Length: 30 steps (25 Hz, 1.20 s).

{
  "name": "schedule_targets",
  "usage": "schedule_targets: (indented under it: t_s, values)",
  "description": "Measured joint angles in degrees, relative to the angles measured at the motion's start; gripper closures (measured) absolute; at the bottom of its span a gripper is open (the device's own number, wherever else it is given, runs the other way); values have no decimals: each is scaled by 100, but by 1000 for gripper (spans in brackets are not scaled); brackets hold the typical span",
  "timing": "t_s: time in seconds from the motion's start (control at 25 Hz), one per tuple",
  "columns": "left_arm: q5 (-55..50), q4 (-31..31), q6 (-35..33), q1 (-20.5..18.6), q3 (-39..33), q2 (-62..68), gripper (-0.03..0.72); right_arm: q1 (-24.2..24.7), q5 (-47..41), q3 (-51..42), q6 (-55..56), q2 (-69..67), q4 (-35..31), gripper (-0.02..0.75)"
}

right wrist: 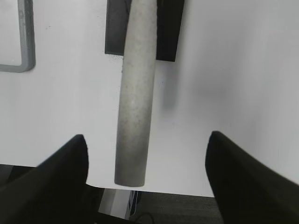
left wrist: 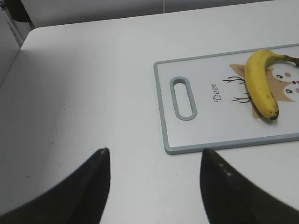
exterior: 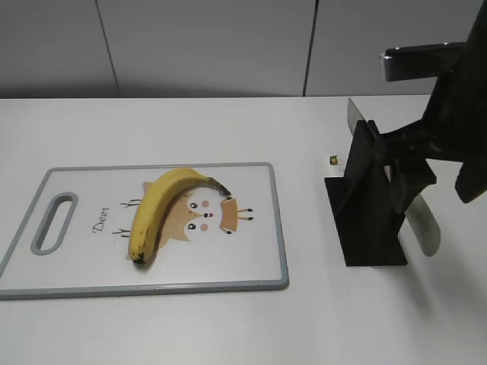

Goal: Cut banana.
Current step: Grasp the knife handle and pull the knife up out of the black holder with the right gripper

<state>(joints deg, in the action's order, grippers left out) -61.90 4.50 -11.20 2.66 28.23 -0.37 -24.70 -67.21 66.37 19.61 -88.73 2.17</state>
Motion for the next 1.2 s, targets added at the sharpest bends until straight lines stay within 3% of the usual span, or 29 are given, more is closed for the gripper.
schedule_targets:
  t_s: [0.64,0.96,1.2]
  values:
    - [0,0,-5,0,0,0,100,0,192,53,11,-840,34,153]
    - [0,0,-11,0,0,0,100,0,193,66,5,-1012,39,286]
    - [0,0,-11,0,0,0,100,0,173,66,10,-1012,22,322]
